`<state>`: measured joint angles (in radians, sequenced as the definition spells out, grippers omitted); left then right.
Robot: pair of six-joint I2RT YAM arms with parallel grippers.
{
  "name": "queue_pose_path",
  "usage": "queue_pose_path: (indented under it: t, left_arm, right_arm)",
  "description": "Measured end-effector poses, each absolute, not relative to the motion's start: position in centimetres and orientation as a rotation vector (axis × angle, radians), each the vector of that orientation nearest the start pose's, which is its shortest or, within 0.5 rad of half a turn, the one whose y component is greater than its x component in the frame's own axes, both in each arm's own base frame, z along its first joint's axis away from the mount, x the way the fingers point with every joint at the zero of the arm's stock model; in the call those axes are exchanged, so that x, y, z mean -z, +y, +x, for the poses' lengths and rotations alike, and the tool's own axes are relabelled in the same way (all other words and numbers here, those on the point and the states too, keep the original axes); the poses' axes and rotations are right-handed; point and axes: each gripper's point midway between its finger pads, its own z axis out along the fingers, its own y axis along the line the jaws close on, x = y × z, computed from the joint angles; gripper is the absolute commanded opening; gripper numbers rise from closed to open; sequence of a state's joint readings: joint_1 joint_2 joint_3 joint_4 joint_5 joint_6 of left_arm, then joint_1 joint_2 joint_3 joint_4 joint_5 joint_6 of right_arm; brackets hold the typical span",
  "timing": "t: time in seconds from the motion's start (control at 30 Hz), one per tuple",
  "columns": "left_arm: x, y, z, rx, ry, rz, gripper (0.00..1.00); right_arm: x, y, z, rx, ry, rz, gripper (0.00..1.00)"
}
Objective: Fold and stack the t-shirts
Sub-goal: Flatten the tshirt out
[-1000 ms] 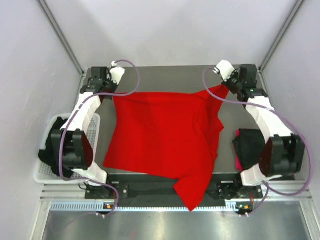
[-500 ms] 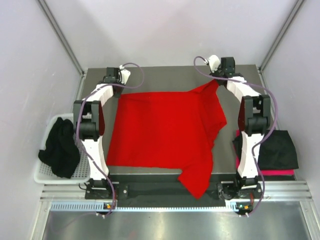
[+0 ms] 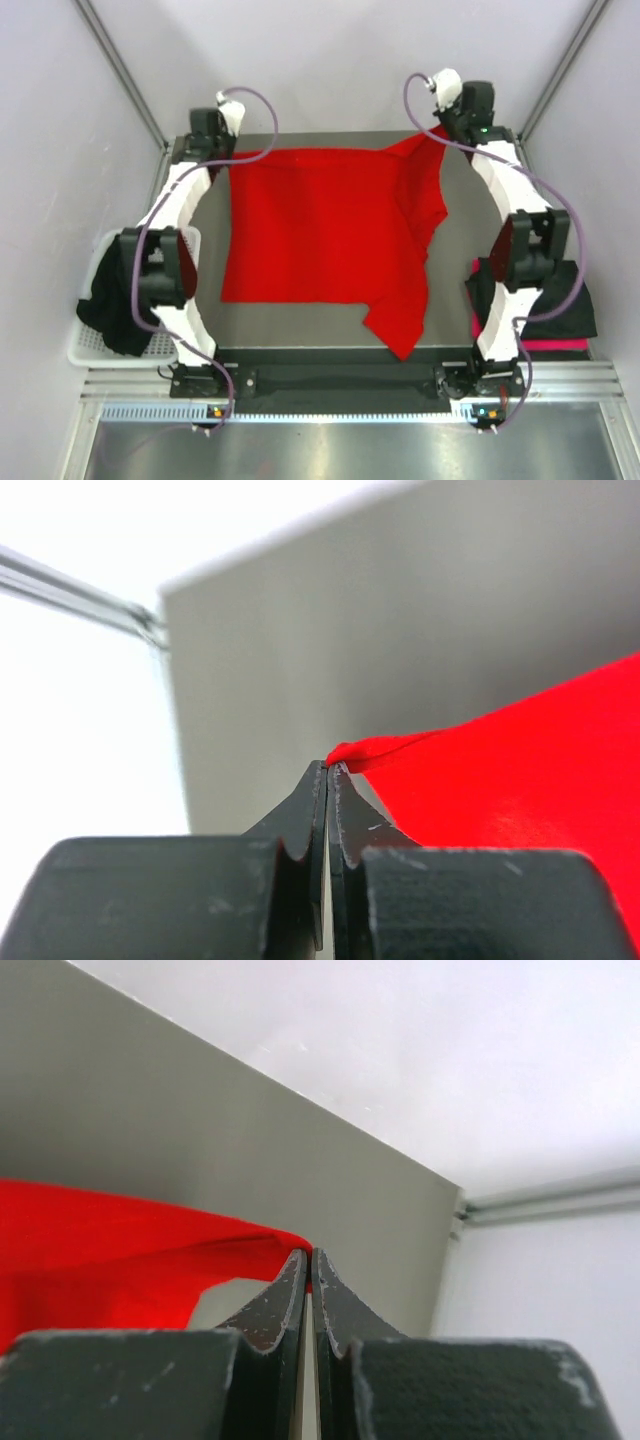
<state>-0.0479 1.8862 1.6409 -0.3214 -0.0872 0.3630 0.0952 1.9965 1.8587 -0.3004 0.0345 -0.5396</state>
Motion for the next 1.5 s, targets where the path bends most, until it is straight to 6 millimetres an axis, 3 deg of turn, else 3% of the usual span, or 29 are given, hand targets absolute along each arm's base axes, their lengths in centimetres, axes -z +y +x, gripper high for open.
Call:
queue_pose_path:
  t: [0.1,0.17,0.23,0.33,0.43,0.6,0.67,0.73,0.87,0.97,1.03,1.1,1.13,1.2,1.23,1.3,1.37,1.4,1.43,1.5]
  left_arm:
    - [-27.5,-0.5,51.2,-0.231,1.971,0.38,0.0]
    - [-33.6,-1.2,47.9,-0.193,1.85,0.377,0.0]
    - [-38.4,-1.6,44.5,-0.168,1.749,0.376,0.0]
    - [-43.3,-2.2,39.2,-0.137,1.633,0.383,0.0]
    - [-45.4,-2.6,34.4,-0.107,1.588,0.395,0.0]
    - [-46.5,-2.9,28.1,-0.076,1.582,0.419,0.0]
    - [-47.8,-2.9,25.5,-0.074,1.564,0.421,0.0]
    - [-50.4,-2.8,22.8,-0.078,1.508,0.415,0.0]
    - [-56.4,-2.5,17.4,-0.098,1.334,0.379,0.0]
    - [-61.1,-2.1,12.1,-0.123,1.166,0.347,0.0]
    - [-62.9,-1.8,9.8,-0.151,1.089,0.332,0.0]
    - [-63.9,-1.4,9.0,-0.182,1.05,0.322,0.0]
    - [-63.8,-1.2,9.4,-0.194,1.054,0.321,0.0]
    - [-62.2,-1.1,11.9,-0.207,1.111,0.329,0.0]
    - [-60.3,-1.1,14.3,-0.21,1.175,0.342,0.0]
    - [-55.8,-1.2,19.1,-0.208,1.313,0.37,0.0]
    - [-48.7,-1.2,25.3,-0.206,1.521,0.415,0.0]
    - [-44.9,-1.1,28.2,-0.206,1.619,0.438,0.0]
    - [-41.7,-1.0,30.0,-0.207,1.701,0.46,0.0]
    - [-33.3,-0.9,34.5,-0.203,1.907,0.516,0.0]
  right_arm:
    - [-29.9,2.5,54.4,0.329,1.862,-0.6,0.0]
    - [-35.4,2.3,50.0,0.331,1.775,-0.58,0.0]
    - [-40.1,2.2,46.0,0.327,1.684,-0.561,0.0]
    - [-46.6,2.2,38.8,0.313,1.535,-0.53,0.0]
    - [-49.8,2.1,31.9,0.294,1.432,-0.522,0.0]
    - [-51.5,1.4,21.9,0.322,1.339,-0.546,0.0]
    - [-52.8,1.2,18.2,0.345,1.292,-0.558,0.0]
    - [-54.9,1.0,14.7,0.365,1.229,-0.55,0.0]
    - [-61.0,0.5,6.3,0.403,1.012,-0.481,0.0]
    - [-63.6,0.1,1.1,0.425,0.876,-0.433,0.0]
    - [-64.7,-0.2,-1.3,0.442,0.802,-0.408,0.0]
    - [-65.3,-0.3,-1.7,0.457,0.768,-0.396,0.0]
    - [-65.4,-0.4,-0.9,0.46,0.767,-0.395,0.0]
    - [-64.7,-0.3,2.4,0.463,0.812,-0.409,0.0]
    - [-63.8,-0.2,5.0,0.462,0.852,-0.424,0.0]
    - [-60.9,0.2,10.9,0.461,0.961,-0.47,0.0]
    - [-57.0,0.6,17.5,0.457,1.09,-0.53,0.0]
    - [-53.8,0.9,21.8,0.452,1.183,-0.573,0.0]
    - [-51.2,1.1,24.9,0.446,1.256,-0.607,0.0]
    - [-43.4,1.5,31.4,0.429,1.444,-0.708,0.0]
